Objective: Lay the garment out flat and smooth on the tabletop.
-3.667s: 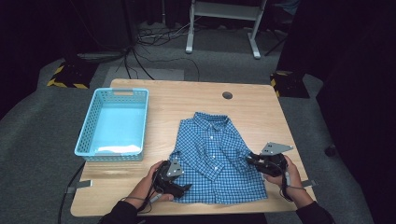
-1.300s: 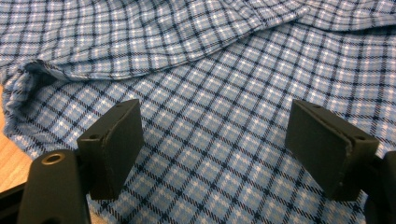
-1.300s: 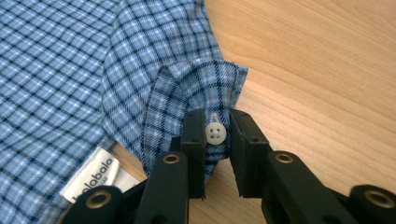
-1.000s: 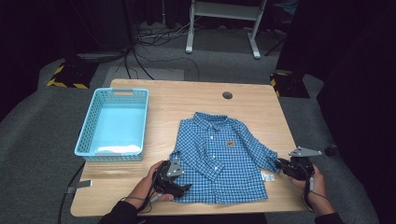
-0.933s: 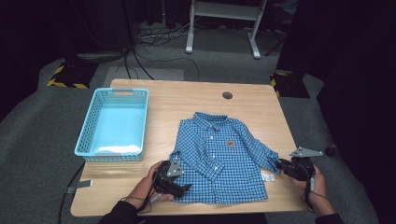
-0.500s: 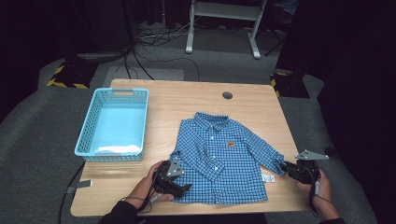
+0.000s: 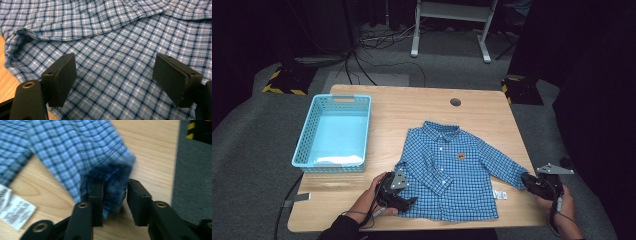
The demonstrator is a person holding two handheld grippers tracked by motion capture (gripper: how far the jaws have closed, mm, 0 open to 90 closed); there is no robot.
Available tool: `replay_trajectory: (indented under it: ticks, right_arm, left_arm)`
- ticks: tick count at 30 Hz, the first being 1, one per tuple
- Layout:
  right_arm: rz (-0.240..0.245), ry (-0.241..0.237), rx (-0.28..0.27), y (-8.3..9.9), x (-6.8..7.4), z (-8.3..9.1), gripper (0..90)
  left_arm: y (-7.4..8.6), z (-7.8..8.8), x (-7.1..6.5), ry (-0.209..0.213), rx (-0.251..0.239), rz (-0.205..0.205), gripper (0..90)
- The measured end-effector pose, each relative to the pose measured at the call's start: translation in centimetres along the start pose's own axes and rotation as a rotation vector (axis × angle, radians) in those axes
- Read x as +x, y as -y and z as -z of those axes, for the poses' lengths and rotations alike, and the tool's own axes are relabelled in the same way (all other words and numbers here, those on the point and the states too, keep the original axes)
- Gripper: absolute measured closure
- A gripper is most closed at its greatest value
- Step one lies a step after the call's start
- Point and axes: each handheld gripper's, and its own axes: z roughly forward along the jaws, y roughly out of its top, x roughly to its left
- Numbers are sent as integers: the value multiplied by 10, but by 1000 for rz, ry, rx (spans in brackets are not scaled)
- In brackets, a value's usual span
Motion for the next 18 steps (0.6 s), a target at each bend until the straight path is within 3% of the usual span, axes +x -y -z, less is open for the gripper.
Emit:
replay_trajectory:
  ticks: [9,14,18]
  right_arm:
    - [-14,59,-32,-2,-6,10,520]
    - [-19,51,-46,-5,-6,15,450]
    - [-11,43,-62,-10,-3,18,374]
  left_arm:
    - [-7,2,-4,-30,59,-5,199]
    - [-16,6,-8,-45,43,-16,205]
    - [-30,7,-14,-50,32,-54,210]
